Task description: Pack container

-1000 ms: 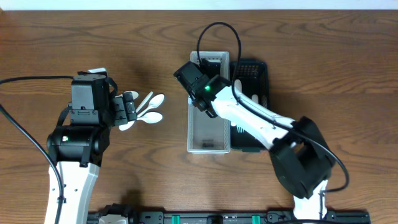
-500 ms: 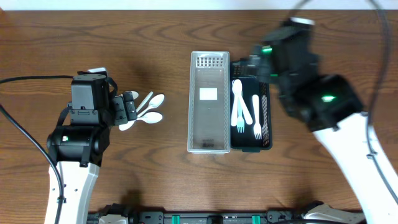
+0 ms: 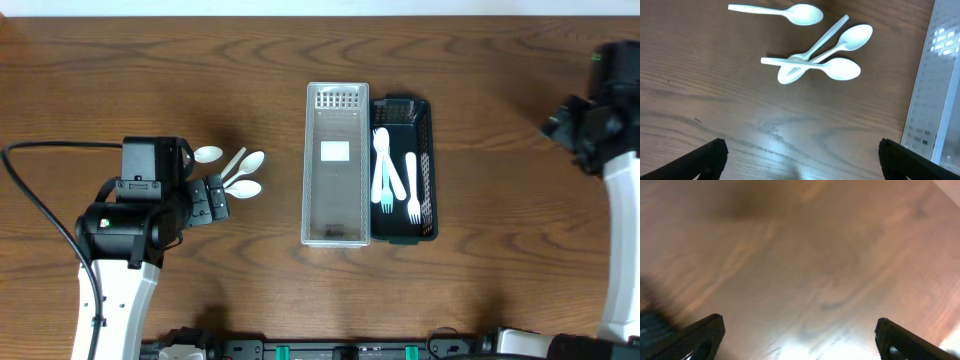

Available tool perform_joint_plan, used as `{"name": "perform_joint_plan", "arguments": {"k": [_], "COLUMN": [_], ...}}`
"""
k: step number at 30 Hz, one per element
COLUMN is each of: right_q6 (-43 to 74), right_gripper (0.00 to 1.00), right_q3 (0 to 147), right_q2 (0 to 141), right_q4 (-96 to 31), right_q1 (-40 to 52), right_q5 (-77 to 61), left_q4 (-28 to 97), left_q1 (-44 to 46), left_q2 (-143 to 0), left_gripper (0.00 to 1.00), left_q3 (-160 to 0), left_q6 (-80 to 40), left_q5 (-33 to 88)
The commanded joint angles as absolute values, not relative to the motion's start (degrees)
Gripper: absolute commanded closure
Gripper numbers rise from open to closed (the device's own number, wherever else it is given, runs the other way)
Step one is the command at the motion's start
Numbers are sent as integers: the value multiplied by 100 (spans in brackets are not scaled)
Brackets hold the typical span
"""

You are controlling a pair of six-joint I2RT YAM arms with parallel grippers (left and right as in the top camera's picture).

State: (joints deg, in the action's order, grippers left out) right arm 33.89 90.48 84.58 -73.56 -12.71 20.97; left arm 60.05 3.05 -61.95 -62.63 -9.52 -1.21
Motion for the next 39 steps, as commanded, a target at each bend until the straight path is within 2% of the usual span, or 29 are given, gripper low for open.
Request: {"name": "perform_joint_plan", "arguments": {"k": [1,6,14,20,23,25,29,34,39], "right_q6": [3468,3468,3468,3468,3468,3468,3468,3468,3468], "right_gripper": [1,1,1,1,1,1,1,1,1], "right_q3": [8993,8991,8991,8991,8991,8991,8991,8991,8991], "right_q2": [8466,8466,8466,8466,8466,8466,8466,8466,8466], "right_q4": [-7373,-7373,-7373,-7373,-7373,-7373,-7373,-7373,-7373], "right_q1": [-1702,-1999,-2008,-2008,-2008,-2008,-2008,-2008,-2008], "right_q5": [2051,2051,2051,2051,2051,2051,2051,2051,2051], "left_q4": [6014,6025,6075,5732,5468,5448,5448,5459,5406], "left_q1": [270,268,193,121,-32,-161,-290,-283,-276], "left_q2": [-6213,-6484,-8084,-8862,-9061,-9183,-9568,-10114,-10457], "left_gripper": [2,2,2,2,1,0,22,22,22], "left_q3": [-6355,-6357,-6777,-7262,-7279,-7277,-7266,-7255,-7255], "left_q6": [-1037,-1015,-902,-2141,-2246,-2845,-4545,-6477,-7671], "left_q5": [-40,-51,93,314,329,353,497,572,993]}}
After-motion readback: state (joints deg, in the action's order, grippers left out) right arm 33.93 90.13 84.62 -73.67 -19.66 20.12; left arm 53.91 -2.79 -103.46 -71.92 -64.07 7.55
